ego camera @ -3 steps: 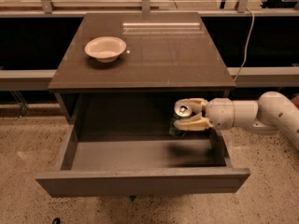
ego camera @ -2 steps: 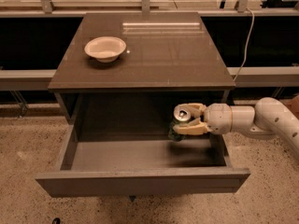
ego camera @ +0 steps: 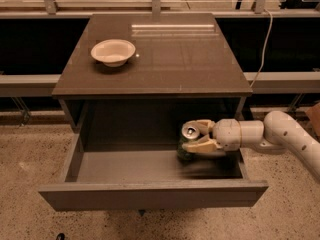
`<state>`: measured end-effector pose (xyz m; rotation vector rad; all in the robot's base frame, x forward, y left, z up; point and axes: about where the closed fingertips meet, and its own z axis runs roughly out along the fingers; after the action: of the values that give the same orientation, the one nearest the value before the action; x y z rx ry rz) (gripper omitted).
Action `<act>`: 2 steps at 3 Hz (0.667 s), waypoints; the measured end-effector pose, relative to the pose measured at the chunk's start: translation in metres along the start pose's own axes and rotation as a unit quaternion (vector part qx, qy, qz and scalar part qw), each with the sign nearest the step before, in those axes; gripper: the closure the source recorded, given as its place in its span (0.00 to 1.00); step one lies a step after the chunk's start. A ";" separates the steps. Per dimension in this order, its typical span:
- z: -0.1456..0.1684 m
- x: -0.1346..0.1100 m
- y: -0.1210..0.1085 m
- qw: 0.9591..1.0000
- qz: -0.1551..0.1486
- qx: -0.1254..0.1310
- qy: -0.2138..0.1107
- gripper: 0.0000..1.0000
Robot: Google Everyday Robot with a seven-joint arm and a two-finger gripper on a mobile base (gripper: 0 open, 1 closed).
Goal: Place green can into top drawer
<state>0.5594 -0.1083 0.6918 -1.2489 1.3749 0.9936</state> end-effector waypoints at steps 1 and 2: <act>0.000 0.022 0.005 1.000 0.024 0.000 0.008 0.27; 0.002 0.021 0.005 1.000 0.023 -0.003 0.007 0.03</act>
Offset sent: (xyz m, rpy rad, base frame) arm -0.0039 -0.0033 -0.0196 -0.0089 0.0440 -0.0076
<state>0.5551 -0.1091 0.6709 -1.2358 1.4182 1.0221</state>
